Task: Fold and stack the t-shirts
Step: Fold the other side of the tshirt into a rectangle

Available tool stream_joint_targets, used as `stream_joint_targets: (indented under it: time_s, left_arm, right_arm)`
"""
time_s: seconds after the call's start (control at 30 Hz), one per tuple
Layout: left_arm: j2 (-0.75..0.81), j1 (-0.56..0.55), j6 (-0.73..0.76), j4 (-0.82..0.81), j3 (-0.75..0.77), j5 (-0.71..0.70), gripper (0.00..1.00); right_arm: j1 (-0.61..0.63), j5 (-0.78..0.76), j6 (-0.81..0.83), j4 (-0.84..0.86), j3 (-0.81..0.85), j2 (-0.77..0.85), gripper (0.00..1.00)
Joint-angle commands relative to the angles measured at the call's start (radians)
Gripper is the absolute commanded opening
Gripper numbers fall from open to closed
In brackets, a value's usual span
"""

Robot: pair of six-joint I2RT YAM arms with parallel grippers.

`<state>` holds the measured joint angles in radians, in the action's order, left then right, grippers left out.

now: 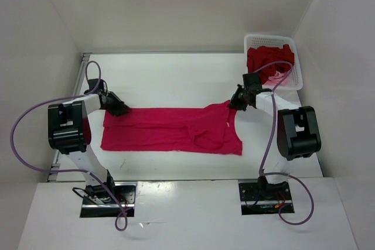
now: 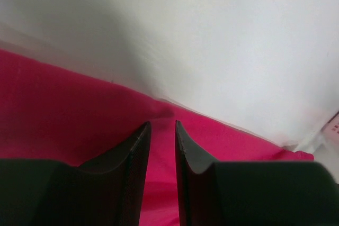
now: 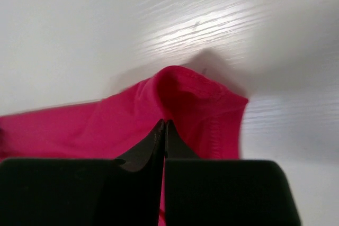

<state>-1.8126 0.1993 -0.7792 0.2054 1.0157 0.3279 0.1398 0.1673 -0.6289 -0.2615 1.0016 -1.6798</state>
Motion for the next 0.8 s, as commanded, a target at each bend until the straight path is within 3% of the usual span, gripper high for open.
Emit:
stream_joint_targets:
  time_s: [0.0, 0.13, 0.27, 0.4, 0.53, 0.6, 0.7, 0.73, 0.77]
  left_arm:
    - [-0.024, 0.037, -0.012, -0.011, -0.039, -0.075, 0.33]
    - [-0.002, 0.046, -0.034, -0.011, -0.048, -0.064, 0.33]
    - [0.053, 0.046, -0.055, -0.011, -0.039, -0.03, 0.33]
    - [0.14, 0.046, -0.055, 0.014, -0.039, 0.005, 0.4]
    - [0.28, 0.023, -0.045, 0.057, -0.057, -0.004, 0.44]
    - [0.323, 0.012, -0.034, 0.075, -0.086, -0.035, 0.44]
    - [0.394, 0.012, -0.034, 0.086, -0.12, -0.047, 0.46]
    - [0.404, 0.012, -0.022, 0.086, -0.129, -0.047, 0.46]
    - [0.404, 0.012, -0.022, 0.086, -0.143, -0.058, 0.46]
  right_arm:
    - [-0.046, -0.087, -0.008, 0.004, -0.015, 0.032, 0.01]
    - [-0.046, -0.088, -0.017, 0.016, -0.015, 0.003, 0.01]
    - [-0.046, -0.06, -0.017, 0.016, 0.005, -0.017, 0.1]
    - [-0.046, -0.051, -0.017, -0.019, 0.028, 0.075, 0.46]
    - [-0.046, -0.063, 0.006, -0.094, 0.019, 0.186, 0.55]
    - [-0.026, -0.063, 0.006, -0.12, -0.026, 0.239, 0.53]
    - [0.018, -0.051, -0.014, -0.14, -0.099, 0.27, 0.27]
    - [0.032, -0.032, -0.023, -0.128, -0.119, 0.282, 0.09]
    - [0.052, -0.023, -0.023, -0.116, -0.136, 0.282, 0.04]
